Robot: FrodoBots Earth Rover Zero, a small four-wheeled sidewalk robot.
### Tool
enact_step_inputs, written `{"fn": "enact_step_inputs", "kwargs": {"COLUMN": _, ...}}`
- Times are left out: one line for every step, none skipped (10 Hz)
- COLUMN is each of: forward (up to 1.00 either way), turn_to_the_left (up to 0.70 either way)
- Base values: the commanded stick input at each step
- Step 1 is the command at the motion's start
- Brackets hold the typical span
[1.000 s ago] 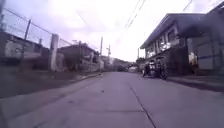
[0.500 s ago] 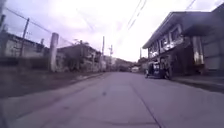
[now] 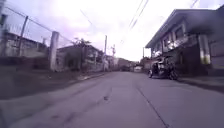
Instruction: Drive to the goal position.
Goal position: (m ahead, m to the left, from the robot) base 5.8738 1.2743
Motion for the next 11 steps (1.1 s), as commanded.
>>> {"fn": "enact_step_inputs", "kwargs": {"forward": 0.70, "turn_to_the_left": 0.00}}
{"fn": "enact_step_inputs", "kwargs": {"forward": 0.70, "turn_to_the_left": 0.00}}
{"fn": "enact_step_inputs", "kwargs": {"forward": 0.70, "turn_to_the_left": 0.00}}
{"fn": "enact_step_inputs", "kwargs": {"forward": 0.70, "turn_to_the_left": 0.00}}
{"fn": "enact_step_inputs", "kwargs": {"forward": 0.70, "turn_to_the_left": -0.08}}
{"fn": "enact_step_inputs", "kwargs": {"forward": 0.70, "turn_to_the_left": -0.34}}
{"fn": "enact_step_inputs", "kwargs": {"forward": 0.70, "turn_to_the_left": -0.35}}
{"fn": "enact_step_inputs", "kwargs": {"forward": 0.70, "turn_to_the_left": -0.20}}
{"fn": "enact_step_inputs", "kwargs": {"forward": 0.70, "turn_to_the_left": -0.06}}
{"fn": "enact_step_inputs", "kwargs": {"forward": 0.70, "turn_to_the_left": -0.01}}
{"fn": "enact_step_inputs", "kwargs": {"forward": 0.70, "turn_to_the_left": 0.00}}
